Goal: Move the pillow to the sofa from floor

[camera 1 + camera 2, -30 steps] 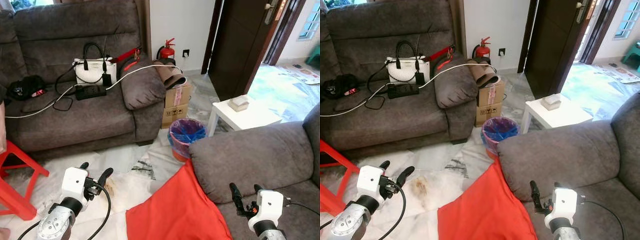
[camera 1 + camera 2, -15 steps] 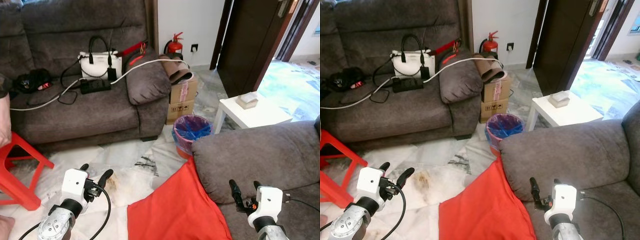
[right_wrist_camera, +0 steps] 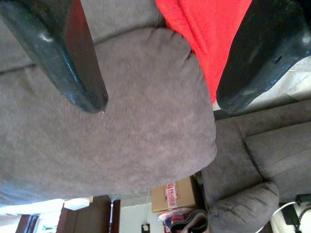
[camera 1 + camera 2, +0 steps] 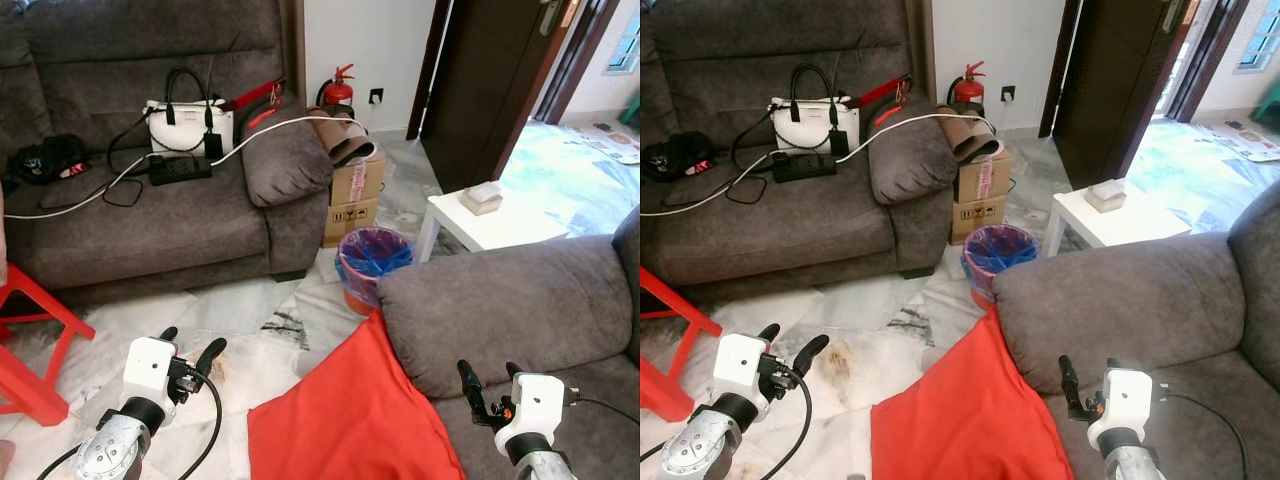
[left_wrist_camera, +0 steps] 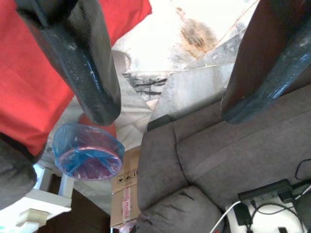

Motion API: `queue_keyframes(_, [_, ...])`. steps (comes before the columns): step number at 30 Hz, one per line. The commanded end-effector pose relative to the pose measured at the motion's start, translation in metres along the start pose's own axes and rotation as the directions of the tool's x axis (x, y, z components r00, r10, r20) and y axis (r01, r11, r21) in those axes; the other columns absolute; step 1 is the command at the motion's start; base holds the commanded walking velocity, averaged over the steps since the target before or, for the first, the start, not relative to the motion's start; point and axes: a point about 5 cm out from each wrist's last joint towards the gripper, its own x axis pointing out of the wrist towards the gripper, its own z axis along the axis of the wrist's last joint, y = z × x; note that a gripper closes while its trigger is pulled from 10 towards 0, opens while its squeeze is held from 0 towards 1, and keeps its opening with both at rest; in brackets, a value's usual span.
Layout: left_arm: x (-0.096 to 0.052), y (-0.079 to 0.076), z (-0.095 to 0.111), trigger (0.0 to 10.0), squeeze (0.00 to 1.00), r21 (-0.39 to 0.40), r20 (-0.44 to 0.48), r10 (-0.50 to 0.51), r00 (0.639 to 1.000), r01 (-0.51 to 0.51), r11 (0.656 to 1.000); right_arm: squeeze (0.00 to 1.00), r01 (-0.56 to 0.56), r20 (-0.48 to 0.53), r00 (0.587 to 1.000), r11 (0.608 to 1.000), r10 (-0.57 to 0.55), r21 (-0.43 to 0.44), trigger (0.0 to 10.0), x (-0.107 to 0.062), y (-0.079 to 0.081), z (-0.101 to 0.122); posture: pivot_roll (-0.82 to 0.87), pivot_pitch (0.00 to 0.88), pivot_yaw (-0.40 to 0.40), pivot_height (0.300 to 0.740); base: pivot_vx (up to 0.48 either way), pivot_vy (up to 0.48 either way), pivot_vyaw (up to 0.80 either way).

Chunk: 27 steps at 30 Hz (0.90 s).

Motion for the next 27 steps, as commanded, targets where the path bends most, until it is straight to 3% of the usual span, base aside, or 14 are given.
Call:
queue_keyframes(1, [-0.0007,0.0008,0.0007,10.0,0.00,0.003,-0.005,-0.001,1.000,0.001,1.000,0.00,0.002,-0.016,1.000,1.000,-0.002,0.010,10.0,-0.0034,-0.0001,-0.0054,0.10,0.100,0.016,0.645,0.000,0.000,0.00])
queue_keyframes(21, [0.0031,0.0004,0.0011,10.0,0.00,0.001,-0.001,0.005,1.000,-0.005,1.000,0.00,-0.014,-0.011,1.000,1.000,0.014,0.010,10.0,-0.0019,0.0031,-0.0049,0.10,0.095,0.013,0.645,0.000,0.000,0.00])
queue_keyframes(27, [0.0034,-0.0002,0.0013,10.0,0.00,0.001,0.000,0.008,1.000,-0.008,1.000,0.00,-0.047,-0.074,0.996,0.999,0.046,-0.016,10.0,0.0001,0.0073,-0.0112,0.10,0.093,0.012,0.630,0.000,0.000,0.00])
